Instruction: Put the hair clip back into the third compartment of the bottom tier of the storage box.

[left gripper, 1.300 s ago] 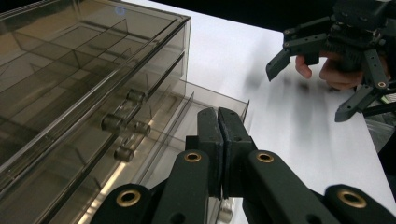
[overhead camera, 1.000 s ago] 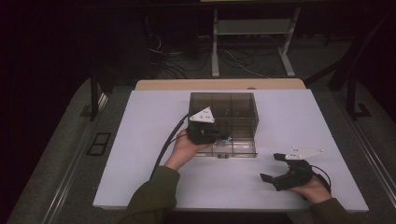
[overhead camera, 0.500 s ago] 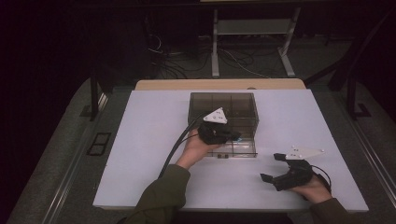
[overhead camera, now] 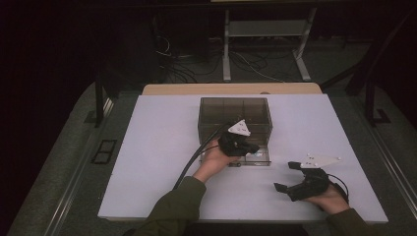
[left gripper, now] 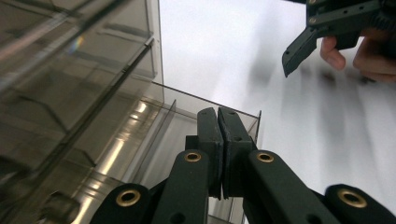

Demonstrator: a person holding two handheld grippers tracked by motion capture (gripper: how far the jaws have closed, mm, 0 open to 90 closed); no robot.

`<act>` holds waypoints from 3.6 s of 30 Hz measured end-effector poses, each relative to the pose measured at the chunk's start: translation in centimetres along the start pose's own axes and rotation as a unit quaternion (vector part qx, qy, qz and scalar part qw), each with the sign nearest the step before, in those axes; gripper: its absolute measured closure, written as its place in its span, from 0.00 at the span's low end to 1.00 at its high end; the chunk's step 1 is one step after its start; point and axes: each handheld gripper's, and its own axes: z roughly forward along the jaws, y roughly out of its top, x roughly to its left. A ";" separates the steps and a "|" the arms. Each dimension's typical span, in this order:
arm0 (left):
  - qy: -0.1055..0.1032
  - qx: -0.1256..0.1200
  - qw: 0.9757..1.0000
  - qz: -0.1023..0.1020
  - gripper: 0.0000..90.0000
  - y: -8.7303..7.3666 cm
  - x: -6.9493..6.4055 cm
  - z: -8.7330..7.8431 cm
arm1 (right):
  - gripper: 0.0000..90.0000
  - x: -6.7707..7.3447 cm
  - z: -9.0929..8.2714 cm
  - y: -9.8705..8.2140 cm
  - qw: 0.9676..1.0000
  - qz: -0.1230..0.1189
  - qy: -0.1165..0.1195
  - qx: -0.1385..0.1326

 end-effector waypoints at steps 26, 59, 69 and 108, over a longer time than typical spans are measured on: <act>0.022 0.044 0.999 -0.004 0.95 -0.2 -0.2 1.2 | 0.00 0.0 0.0 0.0 1.000 0.002 0.001 0.002; 0.008 0.013 0.999 -0.032 0.65 -0.5 0.0 0.0 | 0.00 0.0 0.0 0.0 1.000 0.000 0.001 0.001; 0.001 -0.004 0.999 -0.044 0.62 -0.7 -0.3 -1.8 | 0.00 0.0 0.0 0.0 1.000 0.000 0.000 0.001; 0.043 -0.027 0.998 -0.049 0.43 -4.0 -1.2 -8.8 | 0.00 -0.3 -0.1 -0.1 1.000 0.004 0.000 0.002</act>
